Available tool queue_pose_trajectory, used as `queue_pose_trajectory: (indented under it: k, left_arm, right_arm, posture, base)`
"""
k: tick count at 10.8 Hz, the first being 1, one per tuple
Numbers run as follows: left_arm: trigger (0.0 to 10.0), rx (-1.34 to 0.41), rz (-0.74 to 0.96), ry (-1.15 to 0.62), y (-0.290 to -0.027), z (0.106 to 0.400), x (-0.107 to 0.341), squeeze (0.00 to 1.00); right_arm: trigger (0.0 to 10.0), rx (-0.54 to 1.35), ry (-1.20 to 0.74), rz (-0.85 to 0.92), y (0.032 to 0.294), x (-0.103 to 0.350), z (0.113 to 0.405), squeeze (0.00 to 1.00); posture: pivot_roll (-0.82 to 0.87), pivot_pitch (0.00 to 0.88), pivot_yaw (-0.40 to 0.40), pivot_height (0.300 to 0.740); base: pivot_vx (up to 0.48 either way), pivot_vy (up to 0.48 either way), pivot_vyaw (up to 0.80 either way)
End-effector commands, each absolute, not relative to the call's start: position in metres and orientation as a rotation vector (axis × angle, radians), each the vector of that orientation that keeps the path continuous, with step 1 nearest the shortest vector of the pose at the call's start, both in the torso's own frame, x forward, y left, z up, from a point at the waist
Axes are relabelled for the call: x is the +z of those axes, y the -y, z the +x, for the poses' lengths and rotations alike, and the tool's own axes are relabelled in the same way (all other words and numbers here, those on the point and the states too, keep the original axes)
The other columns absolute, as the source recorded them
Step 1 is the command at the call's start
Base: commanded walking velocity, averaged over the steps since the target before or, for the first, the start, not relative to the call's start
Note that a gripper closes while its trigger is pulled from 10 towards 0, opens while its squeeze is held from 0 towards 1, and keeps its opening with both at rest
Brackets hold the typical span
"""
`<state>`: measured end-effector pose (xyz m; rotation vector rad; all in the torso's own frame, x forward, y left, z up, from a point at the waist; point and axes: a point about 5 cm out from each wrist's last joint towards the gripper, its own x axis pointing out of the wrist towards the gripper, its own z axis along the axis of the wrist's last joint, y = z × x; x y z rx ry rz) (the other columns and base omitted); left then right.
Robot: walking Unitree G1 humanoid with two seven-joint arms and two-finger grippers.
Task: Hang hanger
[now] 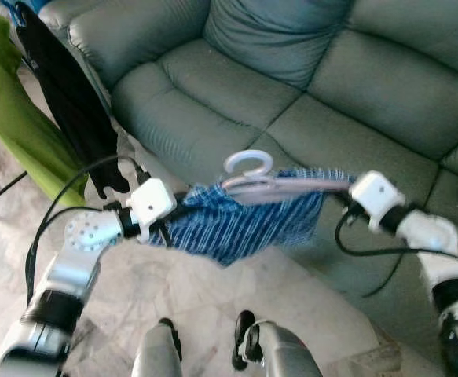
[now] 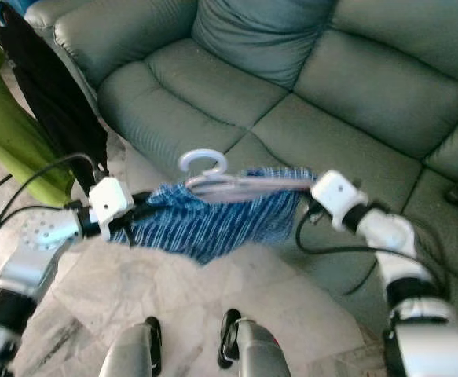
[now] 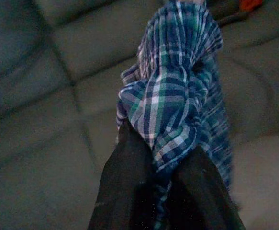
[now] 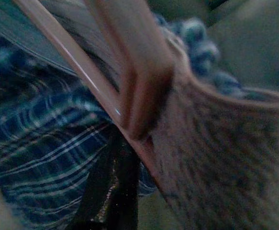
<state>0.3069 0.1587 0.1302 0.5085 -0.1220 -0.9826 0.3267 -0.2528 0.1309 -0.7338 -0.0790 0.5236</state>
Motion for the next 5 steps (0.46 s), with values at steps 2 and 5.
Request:
queue_pose_trajectory:
  k: [2, 5]
  left_arm:
    - [0.0, -0.844, 0.509, 0.057, -0.189, 0.309, 0.119, 0.00]
    - [0.0, -0.853, 0.498, 0.087, -0.182, 0.309, 0.115, 0.00]
  right_arm:
    - [1.6, 0.276, 0.127, -0.736, 0.295, 0.160, 0.327, 0.00]
    - [10.0, 0.304, 0.140, -0.673, 0.288, 0.163, 0.332, 1.00]
  posture:
    - [-0.04, 0.218, -0.044, 0.740]
    - [-0.03, 0.217, -0.046, 0.740]
  base:
    - [0.000, 0.000, 0.00]
    - [0.000, 0.000, 0.00]
